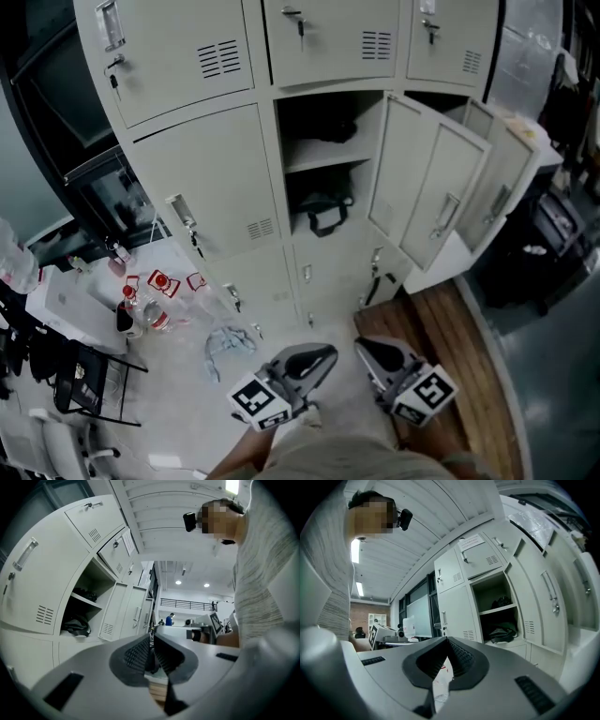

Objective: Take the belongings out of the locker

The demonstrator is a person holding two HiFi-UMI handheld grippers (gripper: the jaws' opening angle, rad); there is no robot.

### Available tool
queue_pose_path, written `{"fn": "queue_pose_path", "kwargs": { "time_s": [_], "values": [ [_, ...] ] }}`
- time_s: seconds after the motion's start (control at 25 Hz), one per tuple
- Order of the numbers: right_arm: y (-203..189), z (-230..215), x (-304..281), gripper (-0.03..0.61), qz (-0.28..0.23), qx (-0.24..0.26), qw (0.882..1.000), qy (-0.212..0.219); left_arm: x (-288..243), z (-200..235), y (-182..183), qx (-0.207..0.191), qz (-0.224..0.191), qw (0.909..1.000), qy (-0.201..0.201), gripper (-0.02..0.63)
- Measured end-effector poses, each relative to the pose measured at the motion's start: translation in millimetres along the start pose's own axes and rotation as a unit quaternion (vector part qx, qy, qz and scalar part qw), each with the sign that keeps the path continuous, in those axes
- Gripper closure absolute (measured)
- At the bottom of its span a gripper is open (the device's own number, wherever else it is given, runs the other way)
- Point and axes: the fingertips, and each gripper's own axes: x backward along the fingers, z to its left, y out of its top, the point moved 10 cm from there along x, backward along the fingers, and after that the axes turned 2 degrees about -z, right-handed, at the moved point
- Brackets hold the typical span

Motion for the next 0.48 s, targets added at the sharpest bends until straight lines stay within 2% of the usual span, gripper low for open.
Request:
{"fn": "queue_pose_path", "kwargs": {
  "time_s": [0.08, 0.2, 0.48],
  "values": [
    [6.1, -2.9, -19.2, 0.577, -0.005, 0.014, 1.000, 0.001, 4.6, 20.4, 9.2, -0.011, -0.002, 0.9999, -0.006, 0.584],
    [14.4, -7.6, -45.1, 0.577, -0.009, 0.031, 0.999, -0.001, 7.8, 47.3, 25.5, -0.004, -0.021, 0.9998, -0.003, 0.584],
    [25.1, -23.6, -87.7, 0.577, 0.006, -0.007, 1.000, -0.014, 2.3, 97.4, 47.7, -0.012, -0.036, 0.9993, 0.000, 0.584]
  ]
}}
